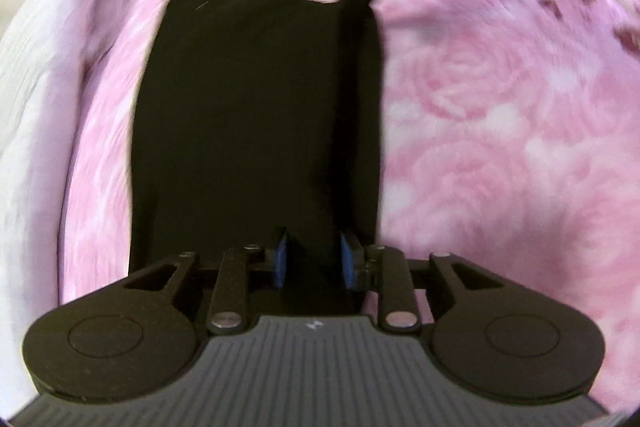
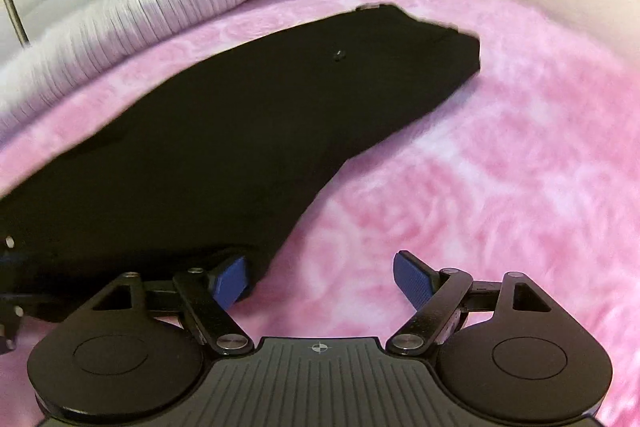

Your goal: Fold clothes

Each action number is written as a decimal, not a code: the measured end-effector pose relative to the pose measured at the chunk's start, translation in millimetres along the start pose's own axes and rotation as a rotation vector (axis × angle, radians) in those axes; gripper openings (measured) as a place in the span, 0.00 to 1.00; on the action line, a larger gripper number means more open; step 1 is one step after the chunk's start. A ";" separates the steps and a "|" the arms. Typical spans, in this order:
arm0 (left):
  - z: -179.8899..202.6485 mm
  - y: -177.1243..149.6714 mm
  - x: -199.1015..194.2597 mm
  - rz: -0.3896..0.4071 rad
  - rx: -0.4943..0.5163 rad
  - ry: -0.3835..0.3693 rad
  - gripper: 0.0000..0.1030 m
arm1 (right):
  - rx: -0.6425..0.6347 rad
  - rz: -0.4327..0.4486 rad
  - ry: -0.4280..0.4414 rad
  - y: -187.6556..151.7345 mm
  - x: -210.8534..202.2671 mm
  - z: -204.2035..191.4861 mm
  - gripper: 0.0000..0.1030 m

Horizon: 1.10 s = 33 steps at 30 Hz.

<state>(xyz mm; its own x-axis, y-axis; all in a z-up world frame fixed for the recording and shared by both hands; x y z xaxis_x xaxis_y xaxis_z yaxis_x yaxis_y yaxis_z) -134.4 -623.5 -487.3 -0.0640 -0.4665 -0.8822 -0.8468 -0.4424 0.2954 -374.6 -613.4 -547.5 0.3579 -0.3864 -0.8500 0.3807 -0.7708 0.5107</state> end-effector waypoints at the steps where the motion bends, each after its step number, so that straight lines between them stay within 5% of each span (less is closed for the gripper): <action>1: -4.0 -10.3 -9.1 -0.013 -0.058 0.004 0.24 | -0.012 -0.007 0.005 -3.9 -5.2 -1.4 0.79; 6: -21.7 -83.6 -56.7 -0.140 -0.319 0.087 0.29 | -0.163 -0.059 0.047 -31.2 -34.2 -29.7 0.79; 13: -30.4 -235.2 -134.7 -0.382 -0.764 0.213 0.33 | -0.496 -0.085 0.249 -62.6 -52.3 -127.3 0.79; 19: -30.5 -340.9 -192.1 -0.428 -1.073 0.286 0.38 | -0.797 0.006 0.405 -76.2 -75.5 -238.7 0.79; 24: -27.3 -403.9 -207.5 -0.399 -1.086 0.311 0.38 | -1.055 0.086 0.469 -115.1 -91.4 -340.4 0.77; 28: -28.1 -441.9 -200.7 -0.360 -1.032 0.277 0.38 | -1.205 0.107 0.463 -166.5 -87.7 -419.4 0.42; 33: -36.2 -476.1 -208.9 -0.305 -1.000 0.258 0.37 | -1.281 0.127 0.455 -236.4 -72.5 -529.6 0.39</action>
<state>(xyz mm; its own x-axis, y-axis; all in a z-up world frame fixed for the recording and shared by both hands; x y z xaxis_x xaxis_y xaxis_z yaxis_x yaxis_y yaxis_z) 301.2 -343.1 -430.4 0.2891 -0.3263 -0.9000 0.0147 -0.9385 0.3450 -39.0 -135.0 -538.5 0.6007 -0.0275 -0.7990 0.7520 0.3587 0.5531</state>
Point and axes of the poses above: each gripper's, at about its wrist camera, not at the fingertips, and x roughly the way its jaws point, z to its right, y to its top, the point moved 9 cm from there along x, roughly the way its jaws point, and after that the axes turned 6 degrees about -z, right-handed, at the moved point
